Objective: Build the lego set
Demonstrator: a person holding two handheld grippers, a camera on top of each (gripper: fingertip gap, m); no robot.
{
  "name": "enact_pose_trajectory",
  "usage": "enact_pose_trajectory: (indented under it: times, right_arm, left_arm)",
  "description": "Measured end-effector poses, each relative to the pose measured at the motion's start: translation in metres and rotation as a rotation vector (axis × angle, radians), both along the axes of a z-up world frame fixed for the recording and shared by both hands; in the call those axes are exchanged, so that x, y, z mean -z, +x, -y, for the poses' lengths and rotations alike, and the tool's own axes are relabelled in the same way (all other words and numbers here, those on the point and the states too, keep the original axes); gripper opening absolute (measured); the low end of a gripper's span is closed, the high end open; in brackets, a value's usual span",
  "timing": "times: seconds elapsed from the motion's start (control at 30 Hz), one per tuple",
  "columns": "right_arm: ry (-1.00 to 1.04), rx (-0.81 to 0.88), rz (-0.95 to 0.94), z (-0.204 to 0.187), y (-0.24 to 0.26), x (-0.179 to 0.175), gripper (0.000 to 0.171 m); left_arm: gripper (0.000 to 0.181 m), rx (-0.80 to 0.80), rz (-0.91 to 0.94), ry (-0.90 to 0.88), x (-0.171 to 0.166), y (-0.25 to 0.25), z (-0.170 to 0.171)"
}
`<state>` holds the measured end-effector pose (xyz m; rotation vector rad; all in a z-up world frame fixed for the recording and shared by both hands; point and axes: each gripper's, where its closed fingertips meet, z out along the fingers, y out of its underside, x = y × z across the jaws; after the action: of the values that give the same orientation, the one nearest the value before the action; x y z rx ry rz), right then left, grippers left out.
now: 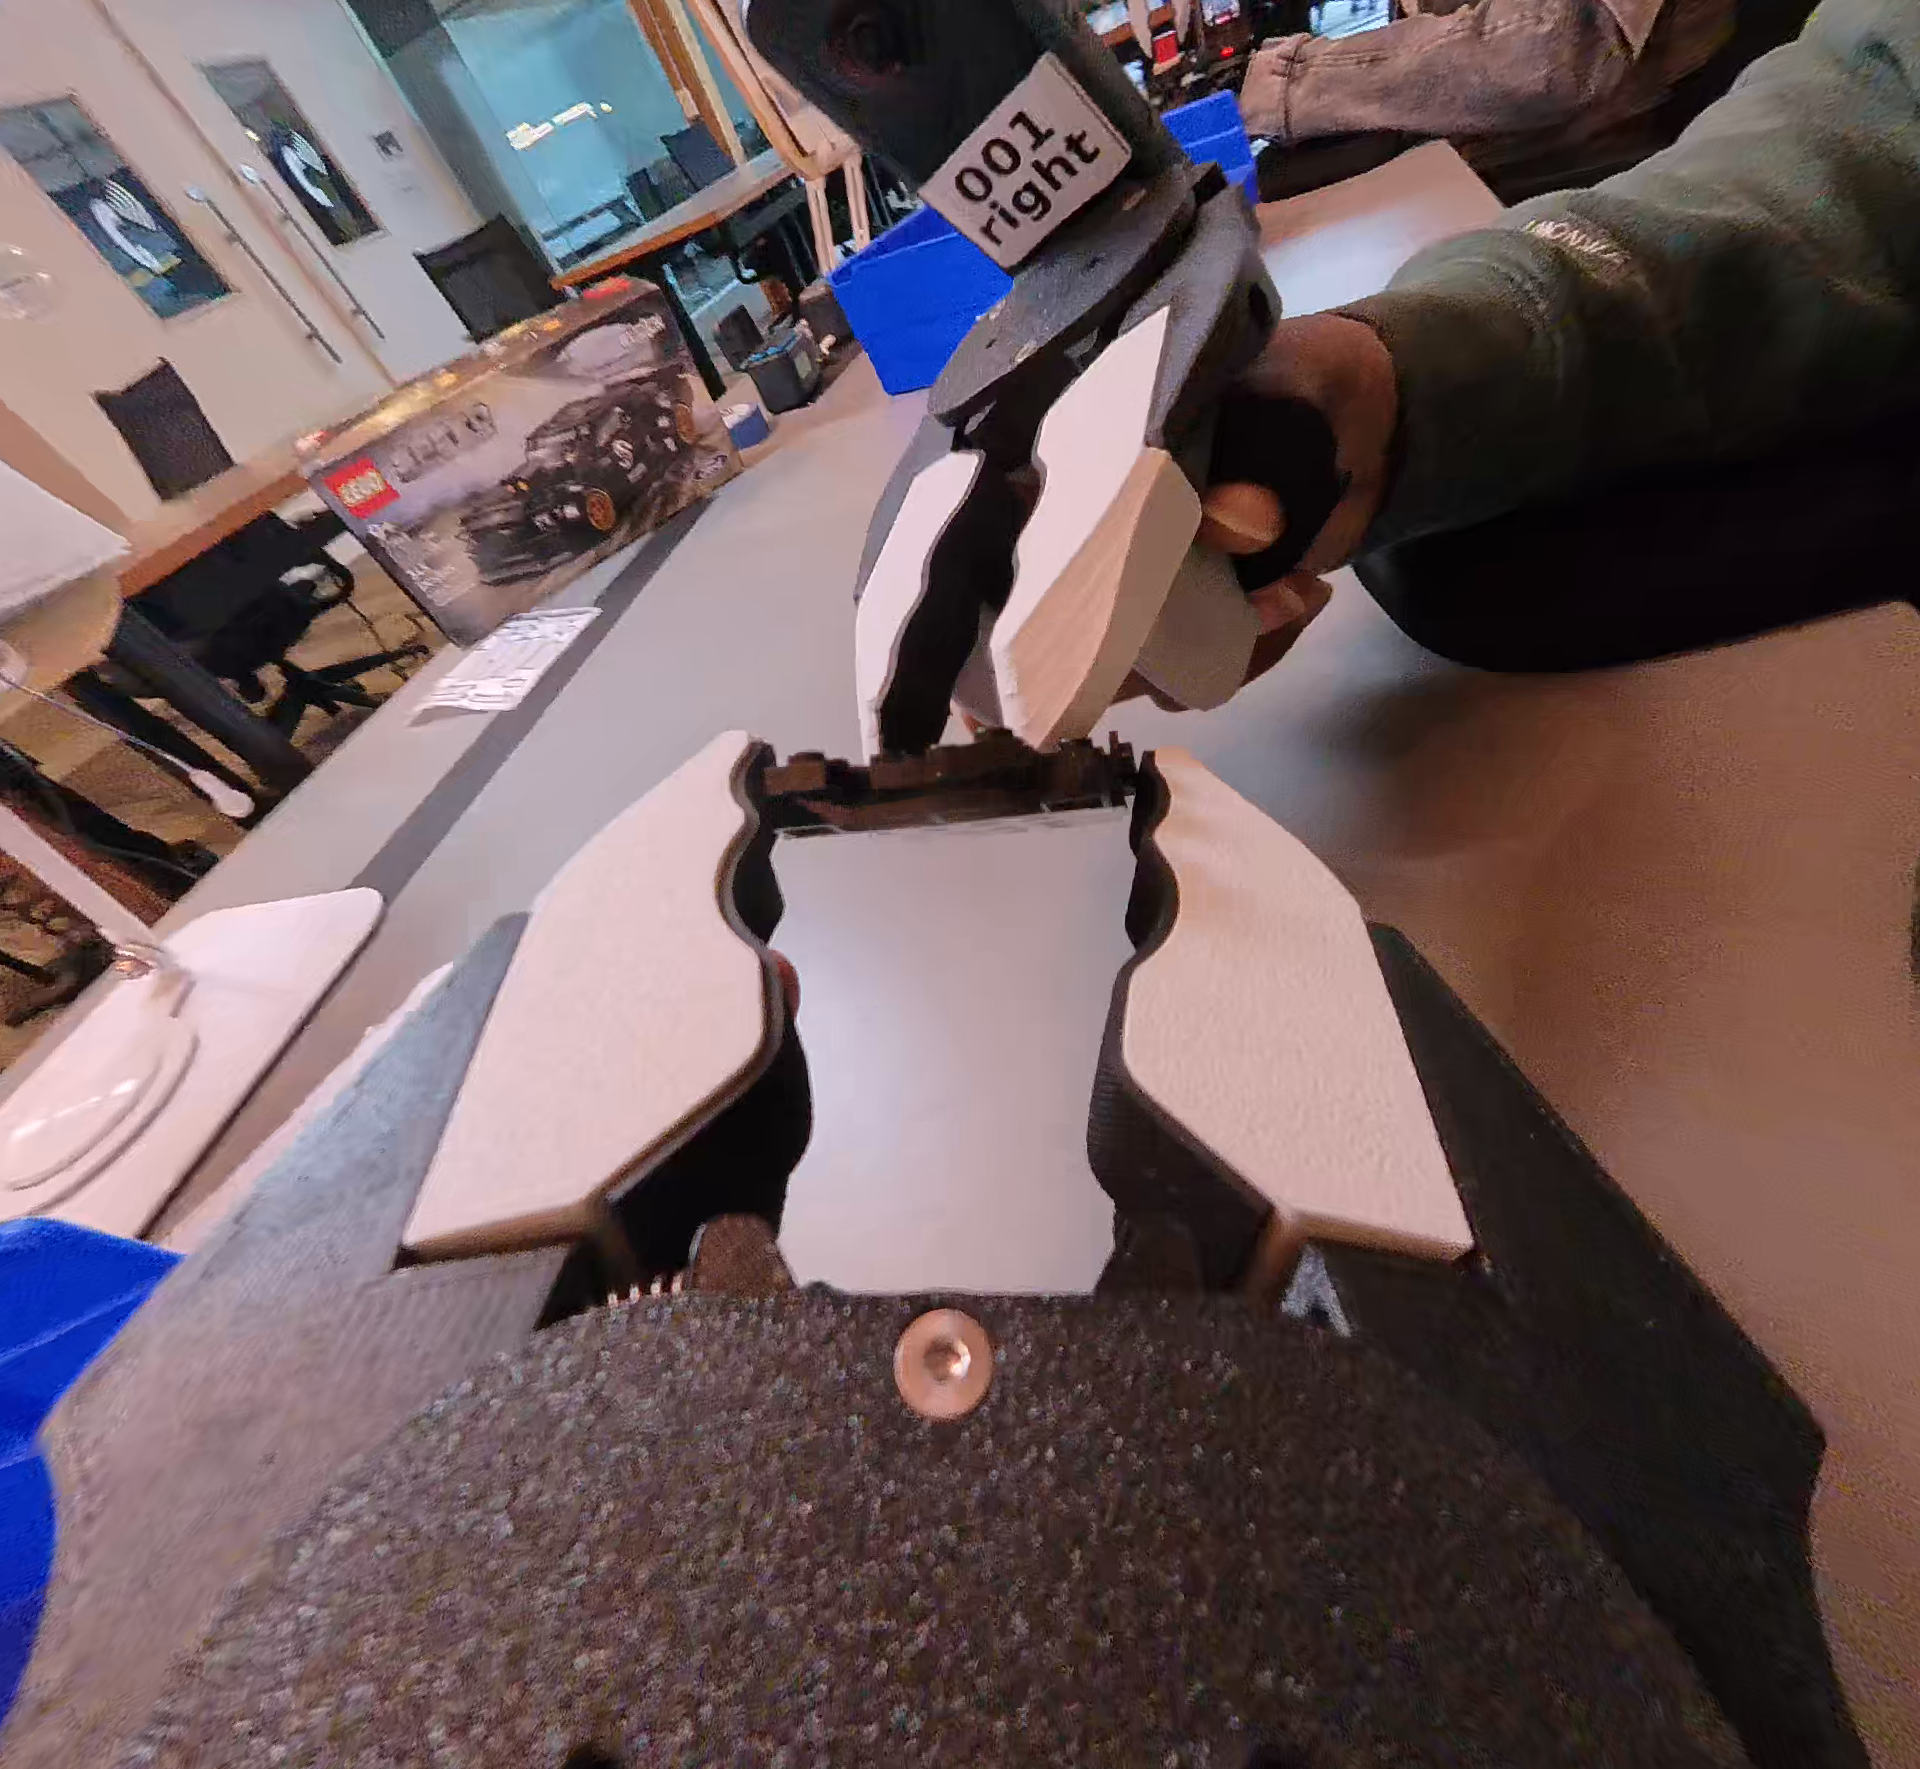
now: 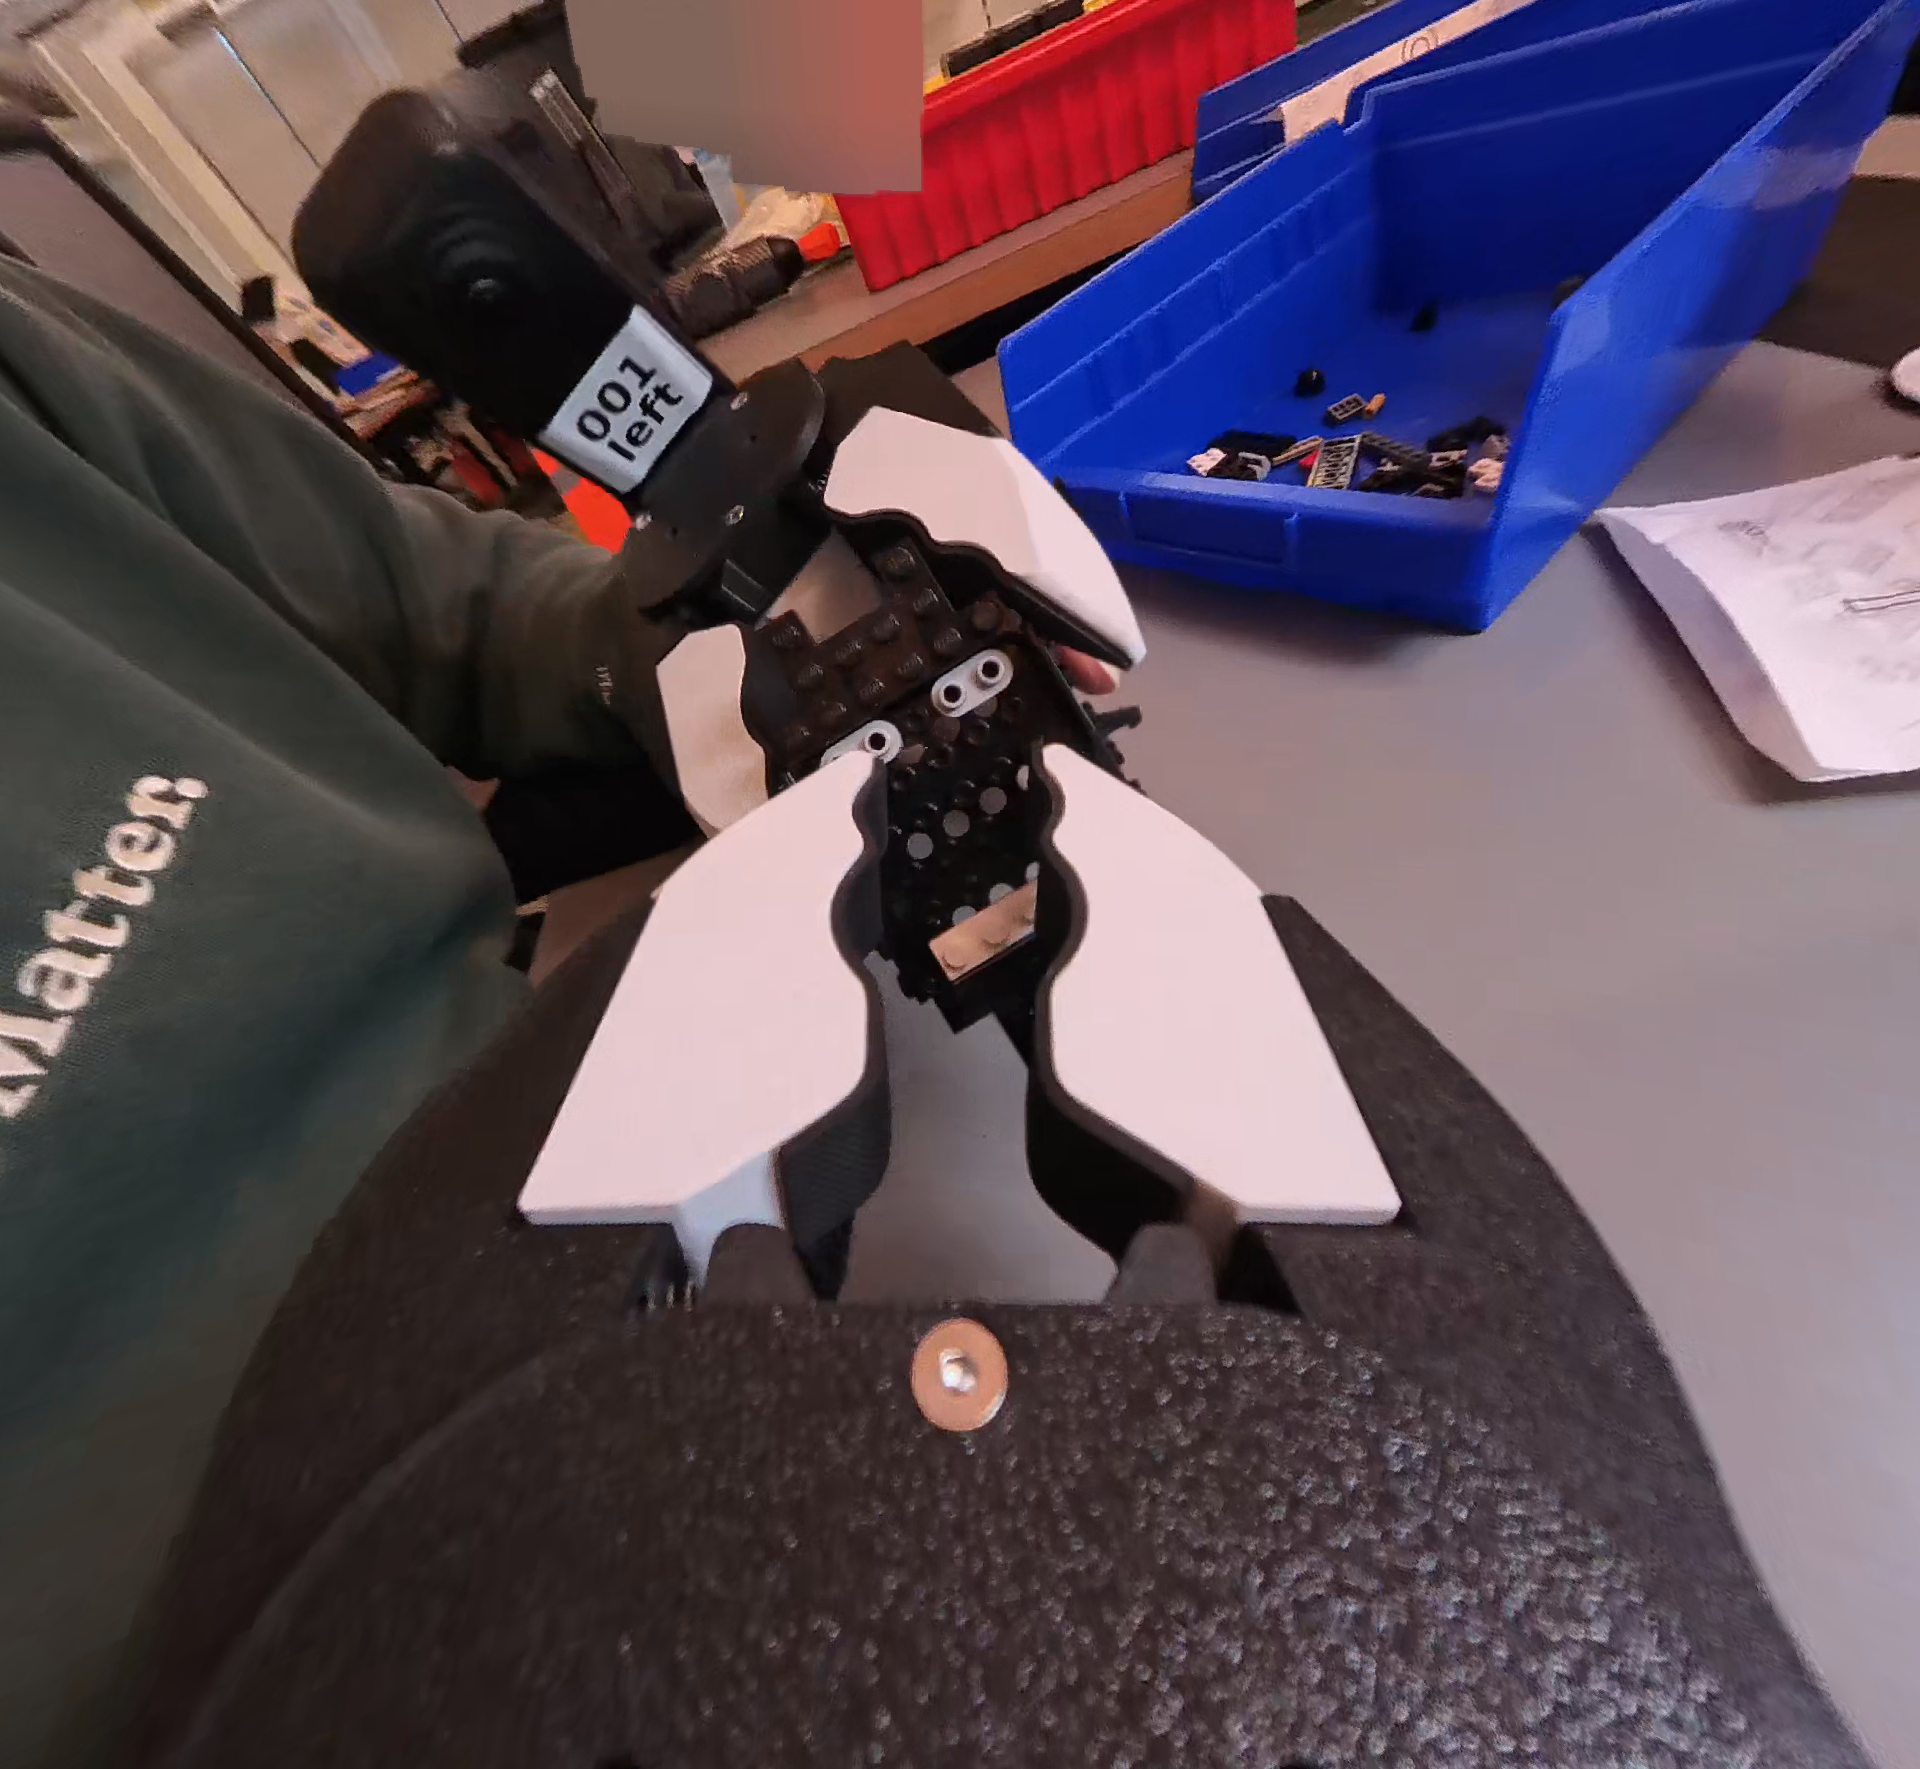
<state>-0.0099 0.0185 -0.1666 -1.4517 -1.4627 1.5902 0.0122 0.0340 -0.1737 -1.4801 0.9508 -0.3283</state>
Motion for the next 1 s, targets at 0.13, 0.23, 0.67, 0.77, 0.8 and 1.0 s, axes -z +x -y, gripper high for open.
enact_pose_trajectory:
  times: [0.13, 0.23, 0.67, 0.77, 0.8, 1.0]
  right_arm:
    - [-0.133, -0.086, -0.026, 0.006, 0.005, -0.008, 0.029]
    - [-0.095, -0.089, -0.002, 0.010, 0.005, -0.002, 0.033]
    - [-0.284, -0.091, -0.041, 0.004, 0.003, -0.002, 0.028]
    - [-0.452, -0.244, -0.226, 0.019, 0.015, -0.037, 0.003]
    - [-0.529, -0.325, -0.244, 0.033, 0.017, -0.052, 0.002]
    - [-0.303, -0.089, -0.186, -0.008, 0.019, -0.033, 0.000]
  left_arm:
    - [0.066, 0.018, -0.070, 0.056, 0.004, 0.006, 0.004]
    - [0.065, 0.018, -0.120, 0.061, 0.012, 0.008, 0.003]
    - [0.066, 0.000, -0.167, 0.060, 0.016, 0.003, 0.001]
    - [0.065, -0.018, -0.220, -0.005, 0.029, -0.001, -0.003]
    - [0.065, -0.036, -0.315, -0.072, 0.055, -0.005, -0.008]
    - [0.066, -0.083, -0.029, -0.045, 0.010, -0.019, -0.018]
